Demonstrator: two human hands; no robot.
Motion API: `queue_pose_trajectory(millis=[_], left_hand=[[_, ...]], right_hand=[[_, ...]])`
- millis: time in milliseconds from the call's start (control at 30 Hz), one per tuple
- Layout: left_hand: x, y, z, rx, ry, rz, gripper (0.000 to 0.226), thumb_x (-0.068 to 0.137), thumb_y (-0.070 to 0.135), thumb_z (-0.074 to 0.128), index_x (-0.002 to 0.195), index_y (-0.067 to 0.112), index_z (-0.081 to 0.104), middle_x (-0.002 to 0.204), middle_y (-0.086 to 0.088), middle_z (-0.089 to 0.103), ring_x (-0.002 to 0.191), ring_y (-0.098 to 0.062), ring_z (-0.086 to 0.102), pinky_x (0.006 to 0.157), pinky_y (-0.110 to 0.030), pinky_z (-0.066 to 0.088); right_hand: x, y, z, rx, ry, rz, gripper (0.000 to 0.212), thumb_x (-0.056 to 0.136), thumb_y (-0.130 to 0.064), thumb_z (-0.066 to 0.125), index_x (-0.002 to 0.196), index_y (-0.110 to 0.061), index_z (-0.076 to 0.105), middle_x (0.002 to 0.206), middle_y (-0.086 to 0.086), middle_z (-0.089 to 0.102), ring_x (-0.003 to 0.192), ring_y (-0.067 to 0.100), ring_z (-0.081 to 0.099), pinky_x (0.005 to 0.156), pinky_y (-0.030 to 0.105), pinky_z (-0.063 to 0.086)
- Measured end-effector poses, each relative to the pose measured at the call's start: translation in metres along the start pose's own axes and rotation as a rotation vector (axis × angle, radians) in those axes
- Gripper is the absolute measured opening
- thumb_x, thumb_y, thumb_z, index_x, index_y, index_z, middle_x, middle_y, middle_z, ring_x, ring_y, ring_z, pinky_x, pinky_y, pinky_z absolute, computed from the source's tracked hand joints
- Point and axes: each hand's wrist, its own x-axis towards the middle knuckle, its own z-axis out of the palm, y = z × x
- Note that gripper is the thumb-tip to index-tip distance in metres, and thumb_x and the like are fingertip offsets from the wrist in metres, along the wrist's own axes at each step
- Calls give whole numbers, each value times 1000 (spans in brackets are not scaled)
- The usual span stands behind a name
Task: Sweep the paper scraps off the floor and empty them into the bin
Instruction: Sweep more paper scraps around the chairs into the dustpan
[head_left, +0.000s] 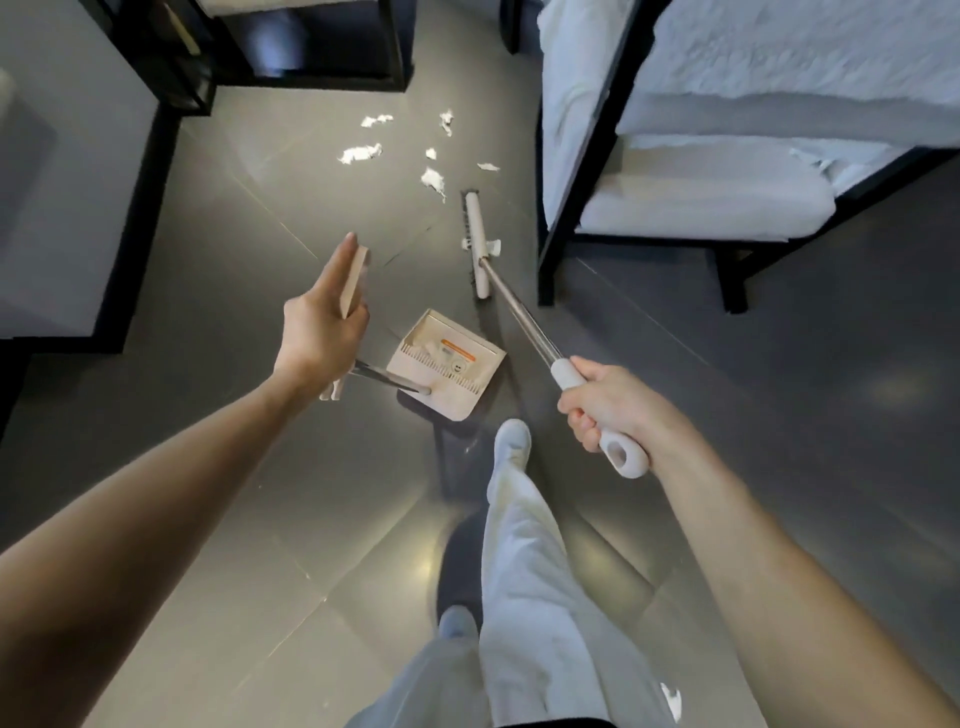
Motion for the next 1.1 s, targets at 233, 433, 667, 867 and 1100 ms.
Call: queue_pose_trajectory(millis=[233, 433, 667, 867, 1100], left_hand=[[137, 19, 17, -17, 32, -36, 71, 89, 2, 52, 147, 39, 33, 132, 26, 41, 112, 17, 41, 83, 9, 27], [223, 16, 26, 65, 22, -102, 71, 91, 7, 50, 147, 45, 29, 135, 8, 54, 108, -12, 58, 82, 1, 32], [325, 11, 23, 124, 3, -83, 67, 93, 9, 48, 151, 35, 26, 146, 9, 46, 120, -19, 53, 87, -5, 29], [375, 10, 6, 62, -122, -39, 69, 95, 6, 47, 153, 32, 20, 152, 10, 36, 134, -18, 42, 106, -18, 28], [415, -11, -30, 48, -134, -15, 69, 96, 8, 47, 151, 38, 20, 148, 8, 41, 120, -7, 47, 95, -13, 32]], right_hand=[[132, -131, -29, -64, 1, -11, 51, 86, 4, 44, 133, -16, 50, 51, 0, 42, 37, 8, 34, 34, 17, 30], [211, -196, -46, -440, 48, -53, 35, 81, -1, 42, 110, -18, 52, 60, 8, 48, 40, 15, 41, 43, 25, 38], [239, -210, -38, -579, -61, 126, 65, 85, -7, 45, 143, -34, 33, 58, 9, 54, 42, 16, 47, 50, 28, 45], [202, -238, -14, -220, -181, 283, 73, 88, 5, 43, 148, -35, 31, 50, 0, 40, 40, 9, 33, 34, 19, 30], [185, -297, -23, -97, -174, 224, 69, 88, 6, 46, 138, -41, 42, 51, 0, 41, 38, 7, 32, 31, 16, 27]])
